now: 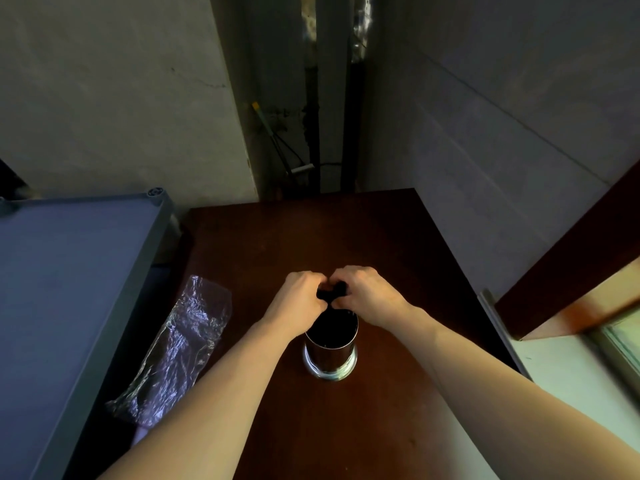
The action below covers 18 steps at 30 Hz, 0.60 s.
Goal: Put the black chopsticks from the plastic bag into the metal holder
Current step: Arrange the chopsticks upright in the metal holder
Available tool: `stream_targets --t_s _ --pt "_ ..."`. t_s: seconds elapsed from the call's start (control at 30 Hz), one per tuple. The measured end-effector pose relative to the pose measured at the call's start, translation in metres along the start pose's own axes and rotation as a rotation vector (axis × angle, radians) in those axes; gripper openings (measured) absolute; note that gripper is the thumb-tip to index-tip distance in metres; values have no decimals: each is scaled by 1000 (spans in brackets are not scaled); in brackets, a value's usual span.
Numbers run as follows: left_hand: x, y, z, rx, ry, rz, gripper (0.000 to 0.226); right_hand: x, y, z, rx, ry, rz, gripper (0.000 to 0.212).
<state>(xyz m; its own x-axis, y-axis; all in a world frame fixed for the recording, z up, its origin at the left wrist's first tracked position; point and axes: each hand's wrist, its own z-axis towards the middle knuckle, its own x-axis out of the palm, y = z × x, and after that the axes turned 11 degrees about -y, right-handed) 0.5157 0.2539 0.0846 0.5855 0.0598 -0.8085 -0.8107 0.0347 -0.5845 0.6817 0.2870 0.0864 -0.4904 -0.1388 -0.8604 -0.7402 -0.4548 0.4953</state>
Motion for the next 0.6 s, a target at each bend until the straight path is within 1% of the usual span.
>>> stream_targets --t_s 0.13,0.23,0.33,0.4,0.47,0.53,0.57,0.6 --pt "1 8 -6 17 -41 -35 55 3 -10 -11 97 -21 111 53" --pt "1 17 -9 28 -66 -82 57 5 -19 -21 170 -33 185 73" --pt "2 24 -13 60 -117 -102 56 7 -26 -31 218 -36 222 87" --pt "3 28 -14 56 -152 -90 64 11 -28 -35 242 -30 244 94" --pt "3 31 -13 4 -112 -64 85 15 -27 -36 255 -29 248 98" --pt "7 30 -10 -79 -8 -57 103 18 -22 -34 248 -36 228 99" --pt "10 28 -10 -107 32 -68 104 20 -19 -32 235 -40 212 98" --pt "14 26 -9 -125 47 -91 102 21 -16 -29 220 -41 197 96"
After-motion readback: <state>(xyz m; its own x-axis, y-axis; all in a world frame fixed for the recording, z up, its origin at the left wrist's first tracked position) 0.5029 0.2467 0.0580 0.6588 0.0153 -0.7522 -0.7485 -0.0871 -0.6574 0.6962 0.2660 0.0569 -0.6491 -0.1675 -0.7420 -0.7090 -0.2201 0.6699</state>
